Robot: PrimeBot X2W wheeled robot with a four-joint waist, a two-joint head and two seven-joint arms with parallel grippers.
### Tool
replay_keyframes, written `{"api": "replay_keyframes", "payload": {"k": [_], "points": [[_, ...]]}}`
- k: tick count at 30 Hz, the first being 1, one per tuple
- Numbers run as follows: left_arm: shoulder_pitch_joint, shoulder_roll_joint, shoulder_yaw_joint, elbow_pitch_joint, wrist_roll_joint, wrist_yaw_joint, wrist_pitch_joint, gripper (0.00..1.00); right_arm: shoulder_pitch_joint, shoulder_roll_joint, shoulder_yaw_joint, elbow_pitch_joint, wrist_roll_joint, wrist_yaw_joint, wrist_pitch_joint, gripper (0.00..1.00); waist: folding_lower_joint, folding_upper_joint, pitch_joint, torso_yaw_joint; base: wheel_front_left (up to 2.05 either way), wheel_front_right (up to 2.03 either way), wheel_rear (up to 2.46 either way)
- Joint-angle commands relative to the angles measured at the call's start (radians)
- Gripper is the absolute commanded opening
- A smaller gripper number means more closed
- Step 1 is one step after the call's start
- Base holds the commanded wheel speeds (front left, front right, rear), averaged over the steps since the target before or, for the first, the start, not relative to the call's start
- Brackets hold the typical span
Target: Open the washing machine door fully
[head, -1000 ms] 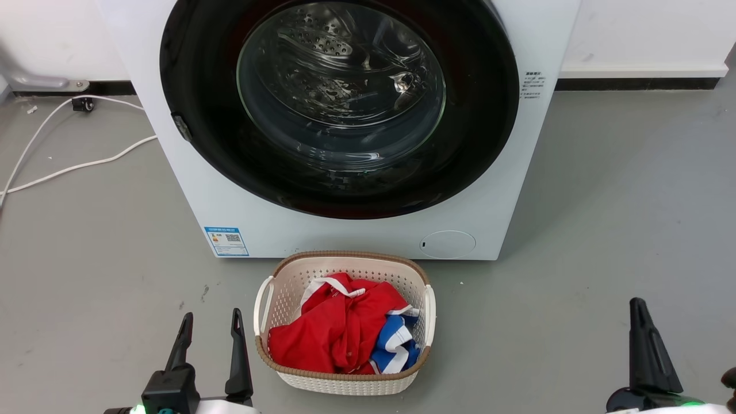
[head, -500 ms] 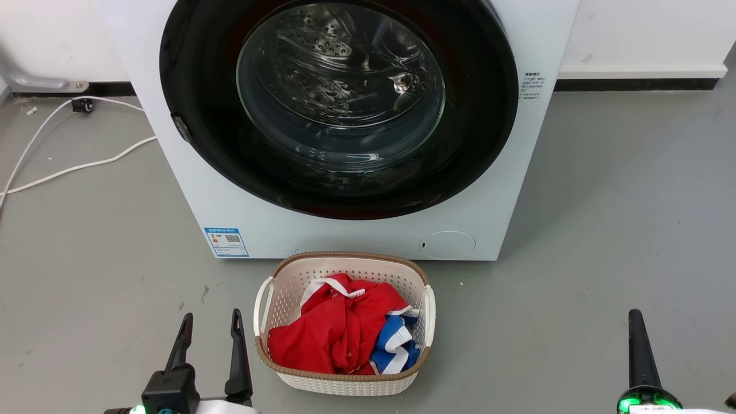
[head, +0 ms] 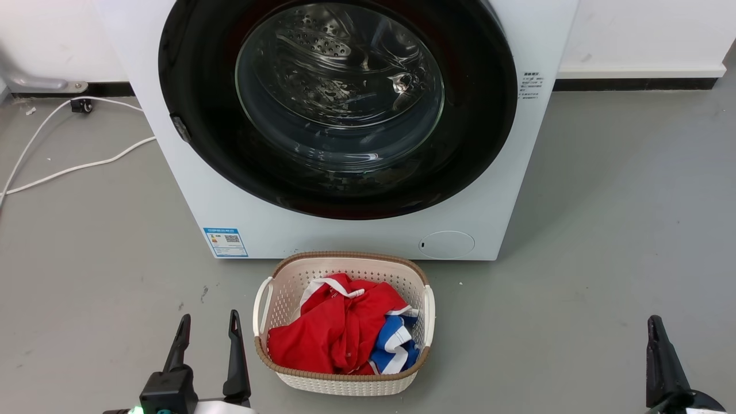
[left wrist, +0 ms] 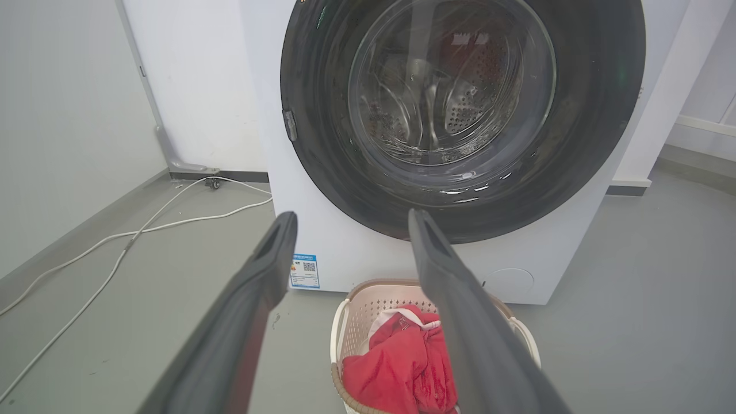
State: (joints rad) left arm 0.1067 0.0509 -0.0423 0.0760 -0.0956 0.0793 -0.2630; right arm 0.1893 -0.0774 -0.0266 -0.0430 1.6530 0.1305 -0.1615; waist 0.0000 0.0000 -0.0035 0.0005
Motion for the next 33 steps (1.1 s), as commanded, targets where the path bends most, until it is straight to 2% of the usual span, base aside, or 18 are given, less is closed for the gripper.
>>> {"api": "replay_keyframes", "payload": {"k": [1, 6, 11, 27, 33], "points": [[0.005, 0.000, 0.001, 0.001, -0.001, 0.001, -0.003, 1.00, 0.011, 0.001, -0.008, -0.004, 0.015, 0.000, 0.020, 0.00, 0.0000, 0.0000, 0.000, 0.001, 0.00, 0.00, 0.00], [0.004, -0.001, 0.001, 0.003, -0.002, 0.001, -0.003, 1.00, 0.018, 0.008, -0.040, -0.004, 0.051, 0.000, 0.125, 0.00, 0.0000, 0.0000, 0.002, 0.004, 0.00, 0.00, 0.00], [0.006, -0.001, 0.001, 0.002, 0.000, 0.003, -0.003, 1.00, 0.019, 0.019, -0.065, 0.004, 0.043, 0.000, 0.170, 0.00, 0.0000, 0.0000, 0.002, 0.007, 0.00, 0.00, 0.00], [0.009, -0.001, 0.005, -0.002, 0.015, 0.012, -0.003, 1.00, 0.005, 0.028, -0.068, 0.012, 0.016, 0.000, 0.189, 0.00, 0.0000, 0.0000, 0.007, 0.006, 0.00, 0.00, 0.00], [-0.002, -0.001, 0.004, -0.006, 0.024, 0.020, -0.003, 1.00, -0.052, 0.027, -0.112, 0.006, -0.001, 0.000, 0.196, 0.00, 0.0000, 0.0000, 0.017, 0.010, 0.00, 0.00, 0.00]]}}
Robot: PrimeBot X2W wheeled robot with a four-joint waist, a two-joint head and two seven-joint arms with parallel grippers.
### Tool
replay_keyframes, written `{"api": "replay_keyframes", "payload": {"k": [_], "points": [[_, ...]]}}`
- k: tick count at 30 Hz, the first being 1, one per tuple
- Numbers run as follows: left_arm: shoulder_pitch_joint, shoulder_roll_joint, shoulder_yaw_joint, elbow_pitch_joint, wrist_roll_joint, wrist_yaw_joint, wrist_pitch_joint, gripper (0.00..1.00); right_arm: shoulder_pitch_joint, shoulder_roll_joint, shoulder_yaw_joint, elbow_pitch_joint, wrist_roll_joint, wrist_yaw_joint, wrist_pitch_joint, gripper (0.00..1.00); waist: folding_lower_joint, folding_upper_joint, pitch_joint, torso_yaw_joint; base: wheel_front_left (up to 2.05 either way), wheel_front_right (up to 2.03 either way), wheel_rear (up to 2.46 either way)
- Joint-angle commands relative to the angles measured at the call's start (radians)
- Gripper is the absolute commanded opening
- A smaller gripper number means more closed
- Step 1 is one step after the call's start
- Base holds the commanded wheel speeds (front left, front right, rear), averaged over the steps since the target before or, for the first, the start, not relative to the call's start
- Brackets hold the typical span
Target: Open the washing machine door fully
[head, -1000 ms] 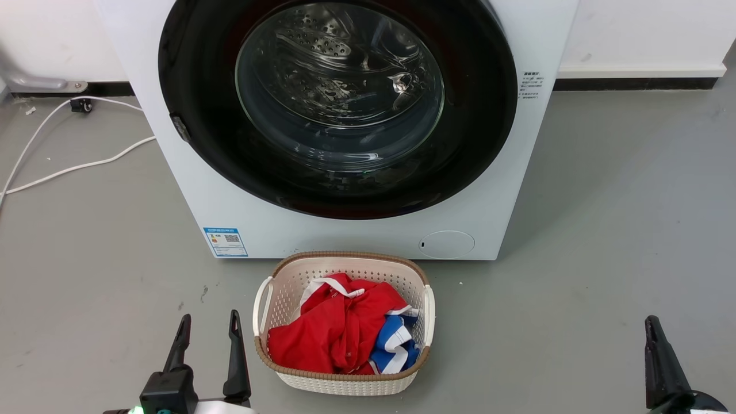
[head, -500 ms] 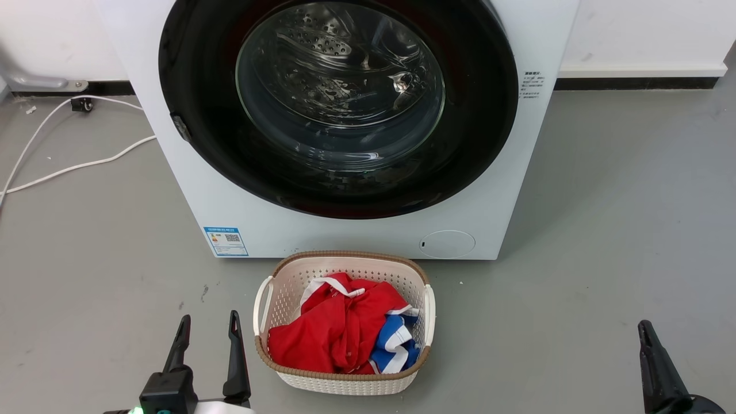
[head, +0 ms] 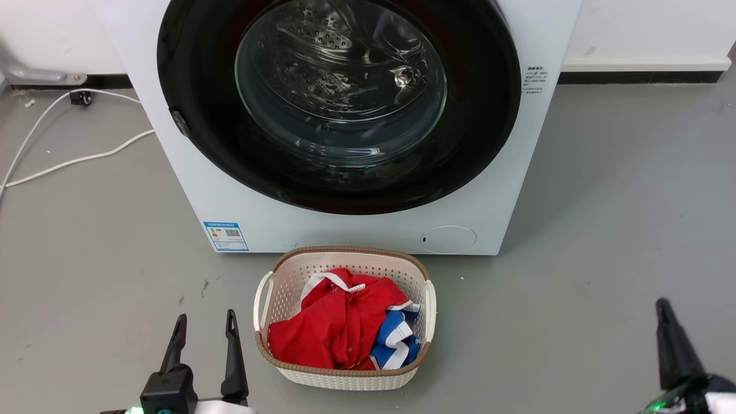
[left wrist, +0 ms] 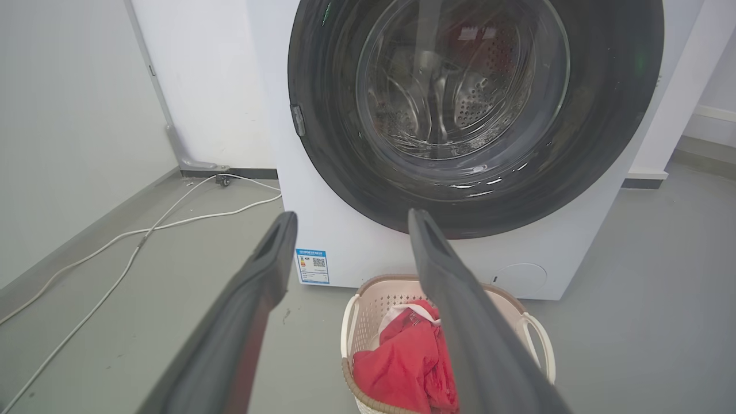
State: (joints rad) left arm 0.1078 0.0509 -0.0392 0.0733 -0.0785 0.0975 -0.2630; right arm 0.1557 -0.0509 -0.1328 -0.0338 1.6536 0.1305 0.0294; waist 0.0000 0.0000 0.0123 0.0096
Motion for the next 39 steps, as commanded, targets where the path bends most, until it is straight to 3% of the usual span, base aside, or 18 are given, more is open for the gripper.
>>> {"api": "replay_keyframes", "payload": {"k": [1, 9, 18, 29, 39], "points": [[-0.005, -0.001, 0.001, -0.003, 0.007, 0.005, -0.003, 1.00, -0.036, -0.003, -0.019, -0.001, -0.003, 0.000, 0.008, 0.00, 0.0000, 0.0000, 0.005, 0.001, 0.00, 0.00, 0.00], [-0.047, -0.001, -0.005, -0.018, 0.017, 0.010, -0.003, 1.00, -0.231, -0.060, -0.128, 0.055, 0.015, 0.000, 0.051, 0.00, 0.0000, 0.0000, 0.069, 0.023, 0.00, 0.00, 0.00], [-0.126, -0.001, -0.007, -0.052, 0.025, 0.003, -0.003, 1.00, -0.542, -0.187, -0.196, 0.190, 0.013, 0.000, 0.156, 0.00, 0.0000, 0.0000, 0.204, 0.064, 0.00, 0.00, 0.00], [-0.237, -0.001, -0.039, -0.086, -0.002, 0.017, -0.003, 1.00, -0.915, -0.350, -0.137, 0.346, -0.061, 0.000, 0.255, 0.00, 0.0000, 0.0000, 0.389, 0.113, 0.00, 0.00, 0.00], [-0.302, 0.000, -0.074, -0.109, -0.024, 0.036, -0.003, 1.00, -1.171, -0.431, 0.001, 0.478, -0.166, 0.000, 0.338, 0.00, 0.0000, 0.0000, 0.504, 0.156, 0.00, 0.00, 0.00]]}}
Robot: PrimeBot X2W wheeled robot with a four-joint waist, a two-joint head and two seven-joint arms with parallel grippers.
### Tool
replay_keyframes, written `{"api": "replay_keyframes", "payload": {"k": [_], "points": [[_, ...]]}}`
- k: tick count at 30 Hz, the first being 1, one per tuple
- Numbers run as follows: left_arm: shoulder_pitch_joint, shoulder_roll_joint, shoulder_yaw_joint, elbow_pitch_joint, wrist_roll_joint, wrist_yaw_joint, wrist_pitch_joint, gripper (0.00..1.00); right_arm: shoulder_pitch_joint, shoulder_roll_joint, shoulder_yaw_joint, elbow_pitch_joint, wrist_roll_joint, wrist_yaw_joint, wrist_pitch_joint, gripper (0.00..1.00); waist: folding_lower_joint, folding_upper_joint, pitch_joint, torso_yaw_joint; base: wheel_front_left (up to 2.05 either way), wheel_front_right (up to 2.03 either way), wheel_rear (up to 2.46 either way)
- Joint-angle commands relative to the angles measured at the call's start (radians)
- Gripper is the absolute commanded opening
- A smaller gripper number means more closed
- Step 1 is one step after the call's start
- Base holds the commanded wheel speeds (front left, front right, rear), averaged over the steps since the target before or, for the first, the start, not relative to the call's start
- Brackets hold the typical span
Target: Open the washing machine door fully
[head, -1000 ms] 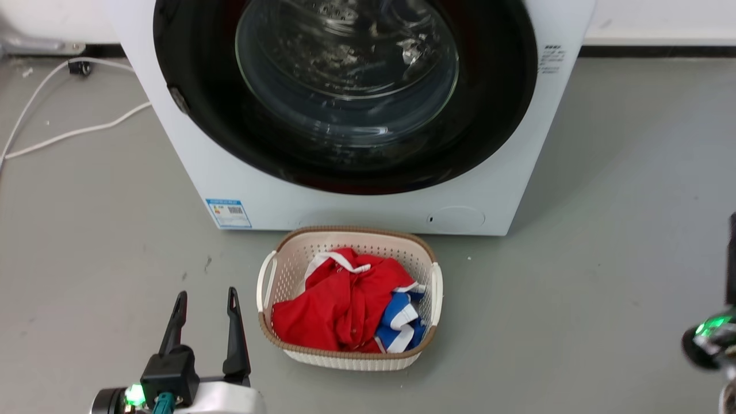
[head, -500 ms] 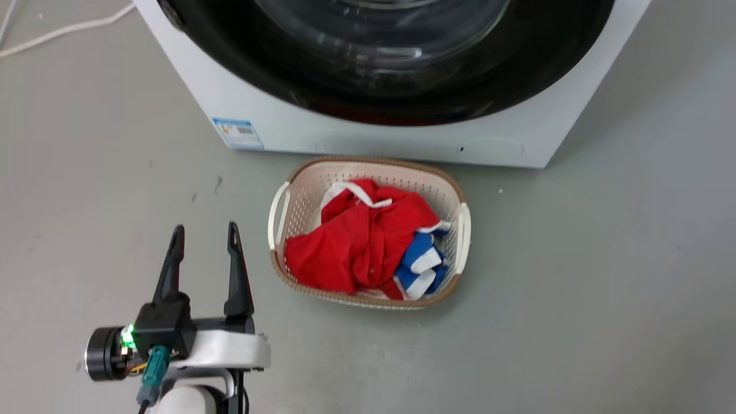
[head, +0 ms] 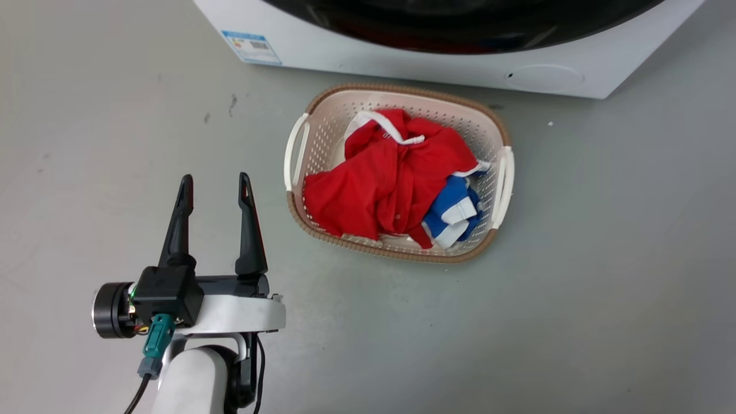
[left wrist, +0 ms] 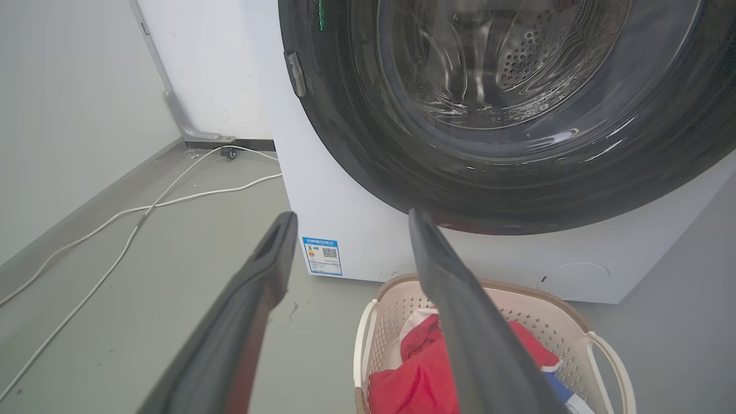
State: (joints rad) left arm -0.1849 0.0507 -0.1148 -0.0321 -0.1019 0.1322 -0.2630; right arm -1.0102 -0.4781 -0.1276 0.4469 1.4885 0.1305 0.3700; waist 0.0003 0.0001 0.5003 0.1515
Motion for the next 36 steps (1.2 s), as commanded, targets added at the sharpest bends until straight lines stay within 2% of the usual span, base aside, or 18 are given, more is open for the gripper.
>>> {"api": "replay_keyframes", "payload": {"k": [1, 7, 18, 24, 36], "points": [[-0.013, 0.000, -0.002, -0.005, -0.004, 0.004, -0.003, 1.00, -0.024, -0.010, 0.010, 0.006, -0.012, 0.000, 0.008, 0.00, -0.0003, -0.0001, 0.023, 0.018, 0.00, 0.00, 0.00], [-0.034, 0.000, -0.019, -0.010, -0.014, 0.017, -0.003, 1.00, -0.146, -0.035, 0.099, 0.067, -0.073, 0.000, 0.078, 0.00, -0.0003, -0.0001, 0.068, 0.042, 0.00, 0.00, 0.00], [-0.053, 0.000, -0.034, -0.009, -0.028, 0.026, -0.003, 1.00, -0.207, -0.025, 0.189, 0.084, -0.124, 0.000, 0.149, 0.00, -0.0003, -0.0001, 0.097, 0.057, 0.00, 0.00, 0.00], [-0.046, 0.000, -0.032, 0.000, -0.032, 0.028, -0.003, 1.00, -0.155, -0.006, 0.222, 0.031, -0.101, 0.003, 0.184, 0.00, -0.0003, -0.0001, 0.082, 0.052, 0.00, 0.00, 0.00], [-0.025, 0.000, -0.010, 0.003, -0.011, 0.015, -0.003, 1.00, 0.060, -0.003, 0.256, -0.140, -0.036, 0.002, 0.221, 0.00, -0.0003, -0.0001, 0.038, 0.013, 0.00, 0.00, 0.00]]}}
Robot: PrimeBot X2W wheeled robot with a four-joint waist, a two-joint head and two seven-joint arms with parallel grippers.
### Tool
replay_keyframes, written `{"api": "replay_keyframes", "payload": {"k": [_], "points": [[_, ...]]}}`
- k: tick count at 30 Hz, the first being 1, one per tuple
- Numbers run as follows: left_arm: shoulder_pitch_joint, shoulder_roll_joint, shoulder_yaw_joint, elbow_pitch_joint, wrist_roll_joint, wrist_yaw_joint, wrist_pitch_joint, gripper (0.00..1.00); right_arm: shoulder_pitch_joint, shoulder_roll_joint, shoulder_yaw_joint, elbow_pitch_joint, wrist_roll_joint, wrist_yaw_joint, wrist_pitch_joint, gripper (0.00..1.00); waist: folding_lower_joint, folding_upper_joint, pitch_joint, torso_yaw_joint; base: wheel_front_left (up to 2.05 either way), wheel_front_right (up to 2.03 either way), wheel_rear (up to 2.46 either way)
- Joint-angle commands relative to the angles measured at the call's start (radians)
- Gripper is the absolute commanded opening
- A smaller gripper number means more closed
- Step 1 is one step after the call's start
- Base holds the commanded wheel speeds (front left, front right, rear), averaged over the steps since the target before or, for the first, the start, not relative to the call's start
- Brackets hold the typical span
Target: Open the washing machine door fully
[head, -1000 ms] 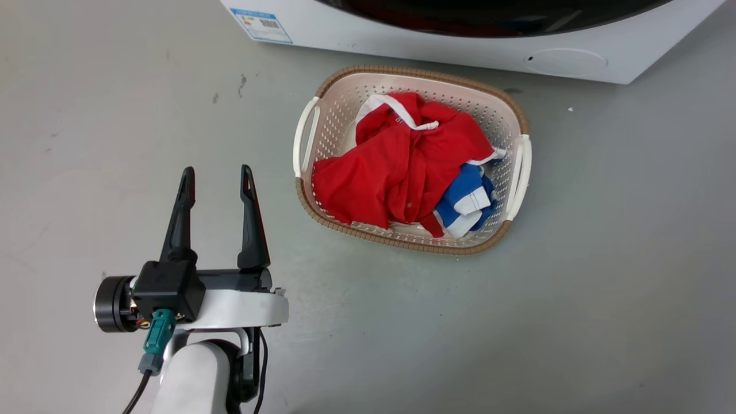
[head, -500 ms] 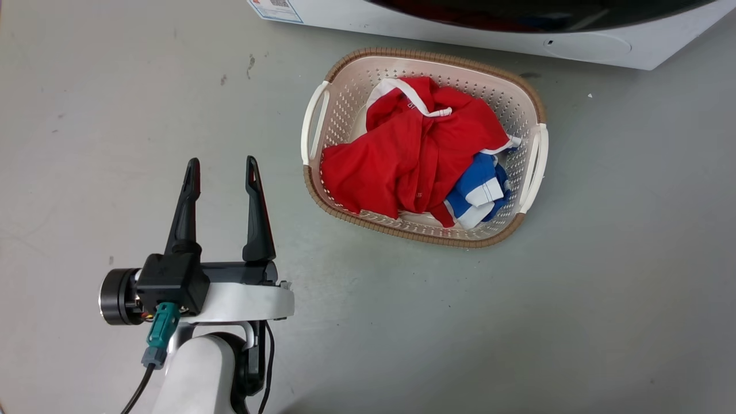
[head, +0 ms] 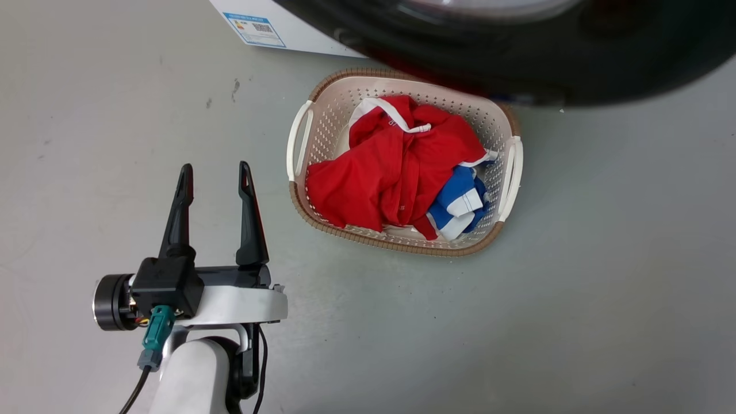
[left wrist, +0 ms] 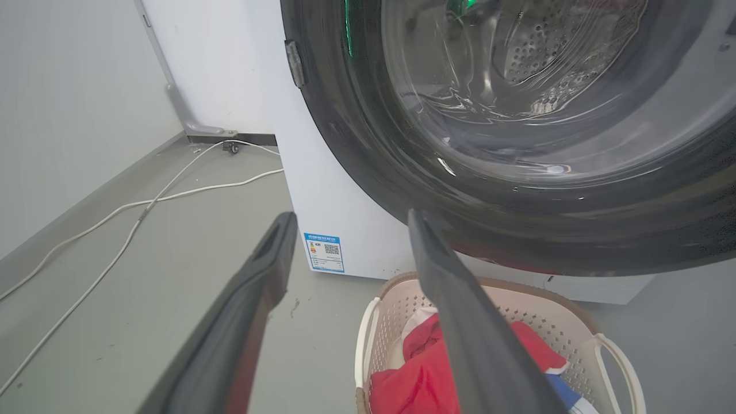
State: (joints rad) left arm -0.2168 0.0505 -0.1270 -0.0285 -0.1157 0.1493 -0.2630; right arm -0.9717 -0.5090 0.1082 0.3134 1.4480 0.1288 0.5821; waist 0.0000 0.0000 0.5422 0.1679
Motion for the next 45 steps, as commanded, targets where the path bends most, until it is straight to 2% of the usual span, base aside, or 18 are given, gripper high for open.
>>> {"api": "replay_keyframes", "payload": {"k": [1, 15, 26, 35, 45], "points": [[0.008, 0.000, 0.004, 0.001, 0.006, -0.004, -0.003, 1.00, 0.037, 0.023, 0.018, -0.021, 0.010, 0.003, 0.010, 0.00, 0.0000, 0.0000, -0.007, -0.006, 0.00, 0.00, 0.00], [0.040, 0.000, 0.028, 0.014, 0.026, -0.012, -0.003, 1.00, 0.298, 0.037, 0.038, -0.250, 0.076, 0.003, 0.001, 0.00, 0.0000, 0.0000, -0.061, -0.037, 0.00, 0.00, 0.00], [0.055, 0.000, 0.031, 0.025, 0.036, -0.014, -0.003, 1.00, 0.458, 0.069, 0.071, -0.370, 0.097, 0.003, -0.019, 0.00, 0.0000, 0.0000, -0.107, -0.044, 0.00, 0.00, 0.00], [0.075, 0.000, 0.038, 0.031, 0.046, -0.017, -0.003, 1.00, 0.563, 0.096, 0.109, -0.414, 0.106, 0.003, -0.030, 0.00, 0.0000, 0.0000, -0.144, -0.048, 0.00, 0.00, 0.00], [0.107, 0.000, 0.043, 0.040, 0.052, -0.023, -0.003, 1.00, 0.664, 0.164, 0.185, -0.433, 0.121, 0.003, -0.029, 0.00, 0.0000, 0.0000, -0.200, -0.048, 0.00, 0.00, 0.00]]}}
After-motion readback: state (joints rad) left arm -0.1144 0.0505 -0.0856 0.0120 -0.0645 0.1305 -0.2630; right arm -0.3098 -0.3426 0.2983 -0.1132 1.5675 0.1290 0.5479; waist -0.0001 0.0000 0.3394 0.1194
